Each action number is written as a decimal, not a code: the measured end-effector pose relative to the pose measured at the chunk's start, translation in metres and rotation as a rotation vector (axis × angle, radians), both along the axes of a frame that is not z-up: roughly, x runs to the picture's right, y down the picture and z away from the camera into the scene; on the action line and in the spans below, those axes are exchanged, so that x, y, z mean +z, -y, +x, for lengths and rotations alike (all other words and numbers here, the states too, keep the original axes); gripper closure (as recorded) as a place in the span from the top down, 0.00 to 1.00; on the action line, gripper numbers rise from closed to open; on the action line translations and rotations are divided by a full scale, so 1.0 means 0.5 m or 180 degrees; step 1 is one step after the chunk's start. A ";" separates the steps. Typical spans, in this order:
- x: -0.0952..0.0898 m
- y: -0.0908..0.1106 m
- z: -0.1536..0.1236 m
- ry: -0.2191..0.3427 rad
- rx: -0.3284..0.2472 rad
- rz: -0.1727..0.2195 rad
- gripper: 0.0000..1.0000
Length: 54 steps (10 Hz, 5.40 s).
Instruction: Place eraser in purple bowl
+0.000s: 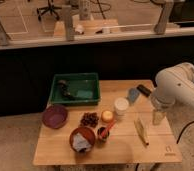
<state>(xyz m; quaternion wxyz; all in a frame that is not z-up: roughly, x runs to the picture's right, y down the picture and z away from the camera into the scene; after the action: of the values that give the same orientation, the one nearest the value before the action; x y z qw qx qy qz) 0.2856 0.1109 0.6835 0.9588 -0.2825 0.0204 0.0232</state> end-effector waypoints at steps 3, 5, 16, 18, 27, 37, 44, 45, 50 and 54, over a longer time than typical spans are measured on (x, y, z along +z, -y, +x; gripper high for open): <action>0.000 0.000 0.000 0.0000 0.0000 0.0000 0.80; 0.000 0.000 0.000 0.0000 0.0000 0.0000 0.80; 0.000 0.000 0.000 0.0000 -0.0001 0.0001 0.80; 0.000 0.000 0.000 0.0000 -0.0001 0.0001 0.80; 0.180 0.082 0.051 0.0038 0.0302 0.0105 0.80; 0.359 0.184 0.085 -0.0416 0.0434 0.0498 0.80; 0.434 0.192 0.109 -0.0433 0.0523 0.0559 0.80; 0.440 0.190 0.122 -0.0430 0.0552 0.0586 0.80; 0.501 0.166 0.164 -0.0420 0.0768 0.0467 0.80; 0.550 0.151 0.235 -0.0445 0.1168 0.0319 0.80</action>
<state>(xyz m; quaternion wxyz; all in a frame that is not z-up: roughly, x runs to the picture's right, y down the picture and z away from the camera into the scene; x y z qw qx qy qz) 0.4031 0.0355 0.9586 0.9475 -0.2312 0.0339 0.2181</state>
